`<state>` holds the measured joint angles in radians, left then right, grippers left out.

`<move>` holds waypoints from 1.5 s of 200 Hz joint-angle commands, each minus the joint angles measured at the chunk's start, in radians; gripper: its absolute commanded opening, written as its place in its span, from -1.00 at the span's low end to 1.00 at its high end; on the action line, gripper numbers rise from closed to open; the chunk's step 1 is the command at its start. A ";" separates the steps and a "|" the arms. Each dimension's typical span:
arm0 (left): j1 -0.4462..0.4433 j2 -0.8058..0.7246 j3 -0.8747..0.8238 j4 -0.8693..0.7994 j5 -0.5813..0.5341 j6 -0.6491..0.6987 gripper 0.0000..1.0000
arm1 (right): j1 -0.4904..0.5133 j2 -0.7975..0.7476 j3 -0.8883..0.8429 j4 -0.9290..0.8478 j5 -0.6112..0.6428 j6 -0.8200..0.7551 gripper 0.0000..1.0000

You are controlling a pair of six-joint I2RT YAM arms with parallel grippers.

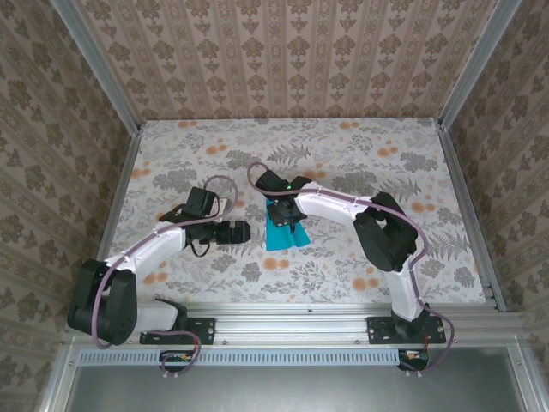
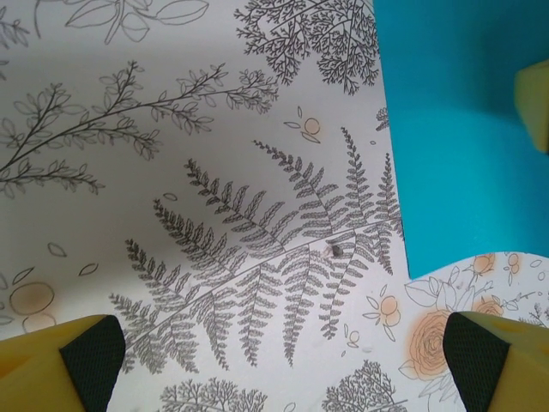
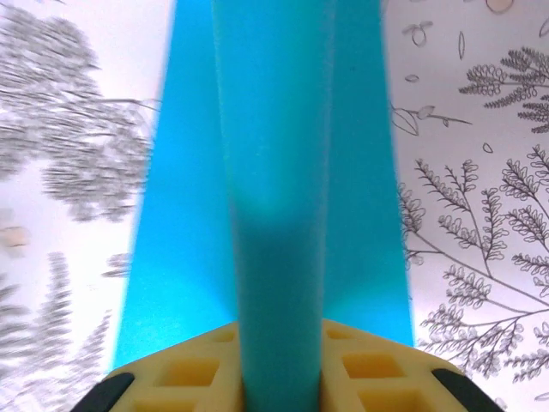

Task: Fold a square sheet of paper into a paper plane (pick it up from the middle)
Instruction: Fold the square sheet of paper in half at the center of the table.

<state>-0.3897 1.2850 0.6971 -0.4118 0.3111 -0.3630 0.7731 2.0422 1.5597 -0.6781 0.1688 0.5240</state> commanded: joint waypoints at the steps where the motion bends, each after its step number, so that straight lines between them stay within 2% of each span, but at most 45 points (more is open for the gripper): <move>1: 0.023 -0.061 0.043 -0.060 0.032 -0.024 1.00 | -0.006 -0.107 -0.014 0.061 -0.106 0.027 -0.55; 28: 0.056 -0.124 0.063 -0.104 0.066 -0.038 1.00 | -0.028 -0.178 -0.045 0.134 -0.256 0.058 -0.56; 68: 0.101 -0.208 0.098 -0.134 0.146 -0.061 1.00 | -0.111 -0.259 -0.228 0.472 -0.568 0.215 -0.53; 94: 0.106 -0.213 0.102 -0.104 0.187 -0.090 1.00 | -0.145 -0.250 -0.331 0.616 -0.665 0.283 -0.51; 141: 0.100 -0.115 0.073 0.011 0.239 -0.183 1.00 | -0.185 -0.217 -0.468 0.712 -0.700 0.290 -0.47; 165: 0.077 -0.065 0.056 0.087 0.247 -0.234 0.97 | -0.198 -0.202 -0.494 0.701 -0.696 0.261 -0.45; 224: -0.027 0.069 0.089 0.131 0.131 -0.301 0.79 | -0.237 -0.185 -0.525 0.678 -0.695 0.210 -0.41; 250: -0.060 0.134 0.094 0.189 0.106 -0.341 0.56 | -0.254 -0.185 -0.551 0.703 -0.712 0.201 -0.38; 260: -0.105 0.164 0.106 0.197 0.095 -0.352 0.50 | -0.259 -0.187 -0.559 0.712 -0.718 0.202 -0.37; 278: -0.139 0.210 0.129 0.218 0.082 -0.368 0.26 | -0.264 -0.187 -0.566 0.710 -0.721 0.191 -0.36; 292: -0.165 0.245 0.148 0.227 0.070 -0.376 0.20 | -0.267 -0.190 -0.574 0.714 -0.722 0.186 -0.35; 300: -0.176 0.265 0.159 0.227 0.061 -0.379 0.06 | -0.271 -0.191 -0.582 0.720 -0.725 0.185 -0.35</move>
<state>-0.5346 1.5093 0.8051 -0.2222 0.4137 -0.7109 0.5117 1.8423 1.0000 0.0147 -0.5282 0.7326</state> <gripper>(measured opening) 0.599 0.323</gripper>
